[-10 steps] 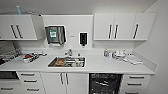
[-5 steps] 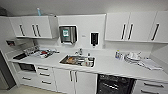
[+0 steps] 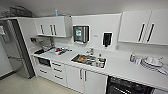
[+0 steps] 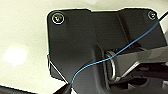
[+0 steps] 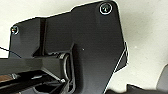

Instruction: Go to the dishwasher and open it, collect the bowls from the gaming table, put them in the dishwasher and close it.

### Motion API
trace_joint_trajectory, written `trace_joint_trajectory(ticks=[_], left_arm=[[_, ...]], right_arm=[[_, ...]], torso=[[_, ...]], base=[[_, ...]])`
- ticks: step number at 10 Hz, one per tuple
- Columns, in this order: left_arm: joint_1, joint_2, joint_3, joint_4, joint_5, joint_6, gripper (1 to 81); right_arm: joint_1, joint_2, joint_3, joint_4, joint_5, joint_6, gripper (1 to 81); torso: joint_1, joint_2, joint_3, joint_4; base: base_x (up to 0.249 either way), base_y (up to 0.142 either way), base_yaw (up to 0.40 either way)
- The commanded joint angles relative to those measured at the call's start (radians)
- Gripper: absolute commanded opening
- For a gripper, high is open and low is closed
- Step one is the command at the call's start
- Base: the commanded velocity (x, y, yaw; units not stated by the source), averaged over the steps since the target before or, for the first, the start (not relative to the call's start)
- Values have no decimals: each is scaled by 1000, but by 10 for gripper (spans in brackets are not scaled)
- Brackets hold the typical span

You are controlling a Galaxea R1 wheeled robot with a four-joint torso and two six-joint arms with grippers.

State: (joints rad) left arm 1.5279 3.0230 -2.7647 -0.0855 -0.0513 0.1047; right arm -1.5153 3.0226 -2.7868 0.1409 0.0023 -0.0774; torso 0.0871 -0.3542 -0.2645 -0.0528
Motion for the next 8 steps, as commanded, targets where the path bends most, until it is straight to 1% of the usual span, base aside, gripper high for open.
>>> trace_joint_trajectory(ticks=[1, 5, 6, 8], left_arm=[[-48, 2, -3, 6, 54, 6, 811], [-47, 7, -4, 6, 54, 6, 811], [-48, 5, -4, 6, 54, 13, 811], [-48, 4, -4, 6, 53, 16, 811]], right_arm=[[49, -2, -3, -7, -56, -4, 811], [57, -5, -6, -6, -57, -4, 811], [59, -2, -5, -6, -56, -2, 811], [60, 8, -8, -6, -56, -1, 811]], torso=[[0, 0, 0, 0], [0, 0, 0, 0], [0, 0, 0, 0], [0, 0, 0, 0]], base=[[0, 0, 353], [0, 0, 354], [0, 0, 356], [0, 0, 356]])
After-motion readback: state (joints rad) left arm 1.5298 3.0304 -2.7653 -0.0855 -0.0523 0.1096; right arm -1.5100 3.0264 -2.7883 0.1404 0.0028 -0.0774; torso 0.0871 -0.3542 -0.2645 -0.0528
